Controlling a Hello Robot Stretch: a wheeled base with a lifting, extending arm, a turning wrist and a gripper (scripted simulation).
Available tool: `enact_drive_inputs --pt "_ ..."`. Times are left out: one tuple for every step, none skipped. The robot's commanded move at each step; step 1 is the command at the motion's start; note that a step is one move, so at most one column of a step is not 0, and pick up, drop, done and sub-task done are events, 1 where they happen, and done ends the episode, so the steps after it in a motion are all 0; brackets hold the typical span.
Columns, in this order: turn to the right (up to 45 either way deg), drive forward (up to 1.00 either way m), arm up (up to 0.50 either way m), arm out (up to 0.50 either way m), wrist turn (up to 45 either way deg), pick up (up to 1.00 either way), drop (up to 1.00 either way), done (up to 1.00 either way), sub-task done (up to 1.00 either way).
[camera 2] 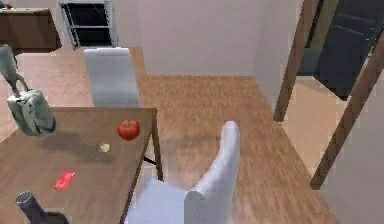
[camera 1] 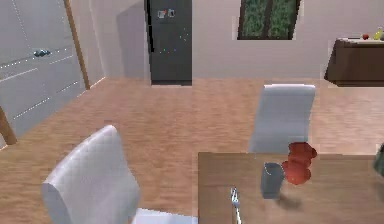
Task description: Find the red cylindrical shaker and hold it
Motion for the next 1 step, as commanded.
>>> enact_drive_inputs --pt "-45.0 0.0 0.0 0.0 0.0 0.0 0.0 0.0 0.0"
